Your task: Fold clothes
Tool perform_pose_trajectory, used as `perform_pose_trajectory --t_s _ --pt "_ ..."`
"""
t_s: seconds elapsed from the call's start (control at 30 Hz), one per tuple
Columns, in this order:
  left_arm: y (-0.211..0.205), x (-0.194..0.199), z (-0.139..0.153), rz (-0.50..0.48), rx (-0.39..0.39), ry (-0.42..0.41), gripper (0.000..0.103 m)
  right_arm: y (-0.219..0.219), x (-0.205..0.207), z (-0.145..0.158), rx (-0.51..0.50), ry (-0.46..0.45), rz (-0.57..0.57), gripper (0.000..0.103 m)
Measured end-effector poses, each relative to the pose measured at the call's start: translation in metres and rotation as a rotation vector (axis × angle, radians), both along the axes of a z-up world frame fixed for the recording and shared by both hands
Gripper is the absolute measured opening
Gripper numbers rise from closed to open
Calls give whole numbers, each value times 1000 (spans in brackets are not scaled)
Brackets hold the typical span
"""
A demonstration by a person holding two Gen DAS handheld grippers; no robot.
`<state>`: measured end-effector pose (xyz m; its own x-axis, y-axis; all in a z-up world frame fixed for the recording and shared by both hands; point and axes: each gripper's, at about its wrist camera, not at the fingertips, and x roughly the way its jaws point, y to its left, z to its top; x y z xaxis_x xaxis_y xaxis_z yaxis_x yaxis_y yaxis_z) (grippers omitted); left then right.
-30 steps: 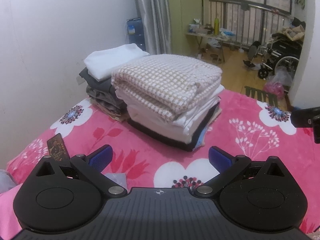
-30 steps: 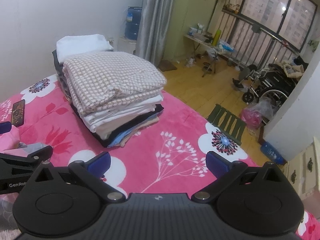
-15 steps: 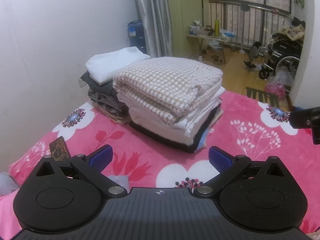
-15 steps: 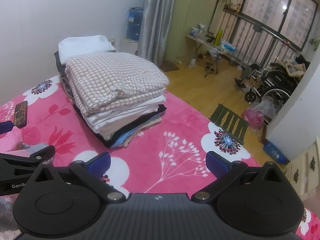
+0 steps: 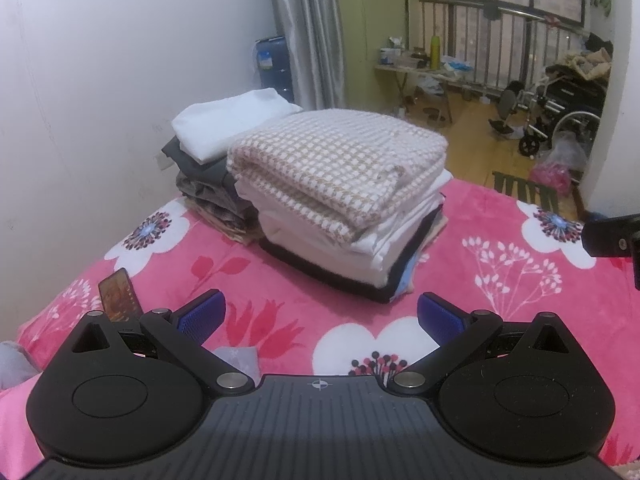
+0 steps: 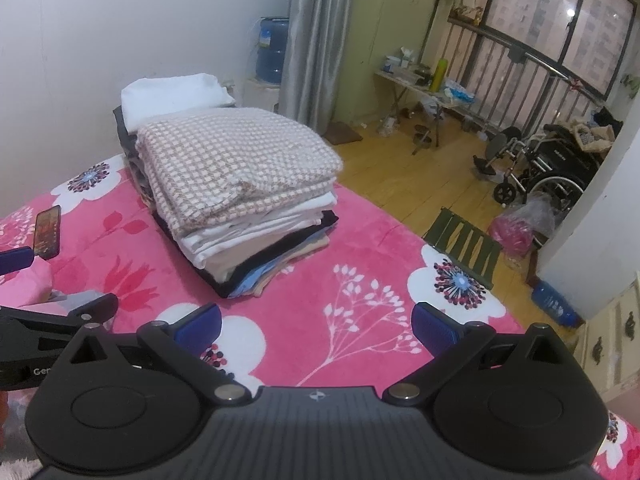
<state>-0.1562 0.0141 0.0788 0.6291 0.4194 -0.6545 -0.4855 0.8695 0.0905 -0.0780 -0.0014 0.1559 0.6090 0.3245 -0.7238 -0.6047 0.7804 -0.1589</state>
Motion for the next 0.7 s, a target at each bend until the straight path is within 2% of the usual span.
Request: perform_pose_trajectory --t_s 0.7 --pt "-4 0 1 -8 13 -4 103 -1 -6 2 0 -4 -2 103"
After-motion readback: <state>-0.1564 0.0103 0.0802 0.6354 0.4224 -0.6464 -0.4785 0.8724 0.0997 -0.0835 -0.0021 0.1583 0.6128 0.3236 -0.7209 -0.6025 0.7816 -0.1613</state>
